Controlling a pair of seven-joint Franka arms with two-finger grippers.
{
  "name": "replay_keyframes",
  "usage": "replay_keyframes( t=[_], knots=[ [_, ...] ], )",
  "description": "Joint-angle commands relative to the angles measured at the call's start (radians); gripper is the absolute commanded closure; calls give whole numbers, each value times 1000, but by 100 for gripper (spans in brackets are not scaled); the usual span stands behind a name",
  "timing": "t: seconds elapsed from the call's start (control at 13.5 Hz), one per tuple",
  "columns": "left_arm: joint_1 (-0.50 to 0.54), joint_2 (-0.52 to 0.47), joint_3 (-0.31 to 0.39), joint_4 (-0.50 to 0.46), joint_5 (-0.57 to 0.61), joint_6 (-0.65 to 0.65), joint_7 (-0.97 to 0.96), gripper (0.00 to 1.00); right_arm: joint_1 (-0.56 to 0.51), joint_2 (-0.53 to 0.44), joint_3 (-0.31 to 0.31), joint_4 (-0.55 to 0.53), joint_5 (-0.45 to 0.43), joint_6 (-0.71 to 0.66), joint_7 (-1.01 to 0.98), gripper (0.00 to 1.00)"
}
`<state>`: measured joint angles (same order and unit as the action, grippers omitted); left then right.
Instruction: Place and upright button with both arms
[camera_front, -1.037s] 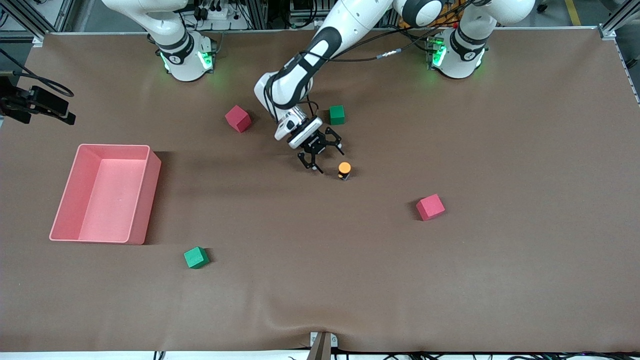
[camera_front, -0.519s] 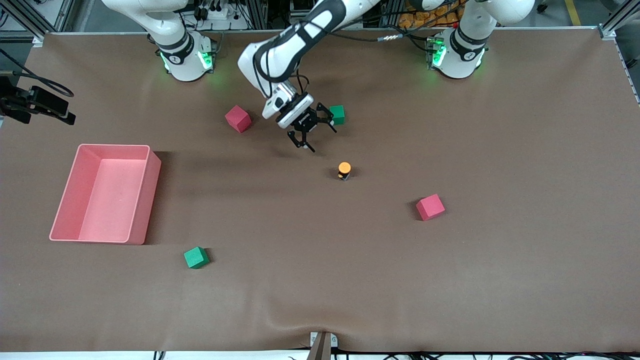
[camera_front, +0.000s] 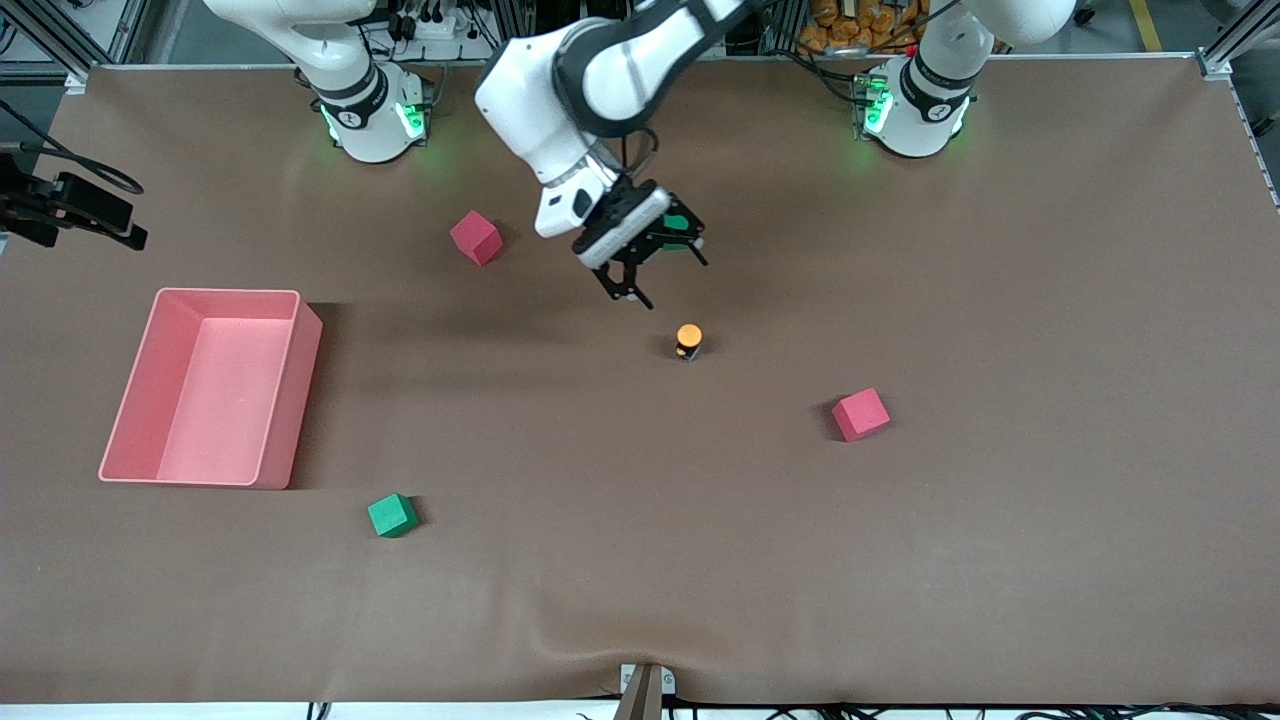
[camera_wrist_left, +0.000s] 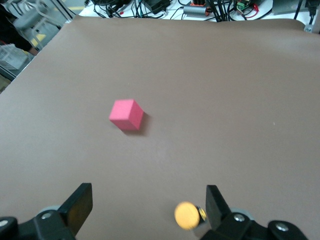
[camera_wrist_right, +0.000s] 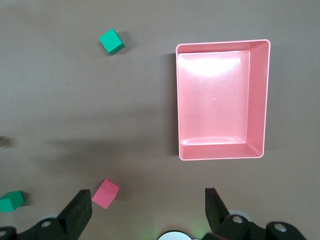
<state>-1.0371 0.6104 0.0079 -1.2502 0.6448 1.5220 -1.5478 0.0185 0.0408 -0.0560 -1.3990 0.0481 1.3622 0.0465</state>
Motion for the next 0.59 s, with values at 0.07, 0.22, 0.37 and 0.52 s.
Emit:
replay_keyframes(
  t=[0.07,0.22,0.37,0.52],
  knots=[
    [110,-107,-11,-28,-80,33,170,0,-31,10,2,25,13,-14,6,0],
    [169,-132,-11,-25,-86,44,248,0,-31,8,2,25,13,-14,4,0],
    [236,-158,-13,-20,-129,81,306,0,-31,10,2,25,15,-14,4,0],
    [300,-178,-13,-20,-149,124,401,0,-31,10,4,25,15,-14,4,0]
  ],
)
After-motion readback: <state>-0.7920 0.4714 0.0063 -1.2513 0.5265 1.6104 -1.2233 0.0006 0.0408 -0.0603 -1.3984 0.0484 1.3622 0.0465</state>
